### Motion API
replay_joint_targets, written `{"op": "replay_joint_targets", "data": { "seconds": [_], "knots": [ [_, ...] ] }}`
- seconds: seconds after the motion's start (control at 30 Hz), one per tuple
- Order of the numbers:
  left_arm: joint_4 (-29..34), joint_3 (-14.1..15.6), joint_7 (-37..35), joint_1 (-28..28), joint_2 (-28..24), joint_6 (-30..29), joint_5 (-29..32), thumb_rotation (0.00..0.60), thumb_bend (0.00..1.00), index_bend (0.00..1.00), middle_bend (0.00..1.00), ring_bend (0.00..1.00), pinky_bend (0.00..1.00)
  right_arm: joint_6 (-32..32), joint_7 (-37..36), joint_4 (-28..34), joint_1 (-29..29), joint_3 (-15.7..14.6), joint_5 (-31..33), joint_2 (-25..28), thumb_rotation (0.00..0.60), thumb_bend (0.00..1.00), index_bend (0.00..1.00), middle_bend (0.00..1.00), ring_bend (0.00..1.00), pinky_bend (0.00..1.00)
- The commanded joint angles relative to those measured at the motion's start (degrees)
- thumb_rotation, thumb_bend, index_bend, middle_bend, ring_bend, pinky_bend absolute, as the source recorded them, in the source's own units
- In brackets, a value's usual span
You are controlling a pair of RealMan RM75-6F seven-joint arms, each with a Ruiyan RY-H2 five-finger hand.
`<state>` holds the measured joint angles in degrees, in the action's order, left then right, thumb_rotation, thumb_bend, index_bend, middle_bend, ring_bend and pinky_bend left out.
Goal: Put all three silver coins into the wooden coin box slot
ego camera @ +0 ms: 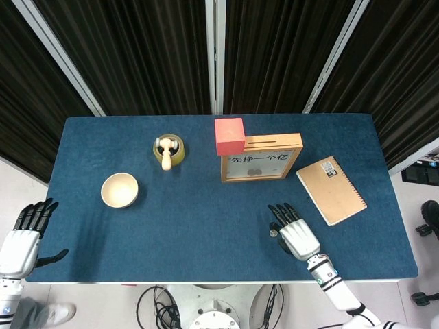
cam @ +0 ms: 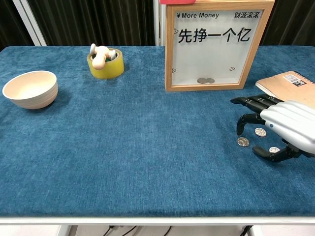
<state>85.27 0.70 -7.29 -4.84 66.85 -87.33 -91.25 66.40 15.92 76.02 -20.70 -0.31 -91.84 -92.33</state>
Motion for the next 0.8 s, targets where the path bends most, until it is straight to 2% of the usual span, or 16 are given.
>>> {"op": "replay_joint_targets", "data": {
  "seconds": [0.03, 0.8],
  "knots": [
    [-0.05, -0.01, -0.12, 0.04, -0.01, -0.07, -0.01, 0.600, 0.00, 0.02, 0.00, 0.00, 0.00, -0.08, 0.09, -0.12, -0.10, -0.15, 0.12, -0.09, 0.600, 0.33, 0.39, 0.00, 0.00, 0.00],
    [-0.40, -0.12, -0.71, -0.01, 0.01, 0.33, 0.20, 0.600, 0.00, 0.02, 0.00, 0.00, 0.00, -0.58, 1.56, -0.18, -0.48, -0.74, 2.16, -0.55, 0.600, 0.33, 0.42, 0.00, 0.00, 0.00]
  ]
}}
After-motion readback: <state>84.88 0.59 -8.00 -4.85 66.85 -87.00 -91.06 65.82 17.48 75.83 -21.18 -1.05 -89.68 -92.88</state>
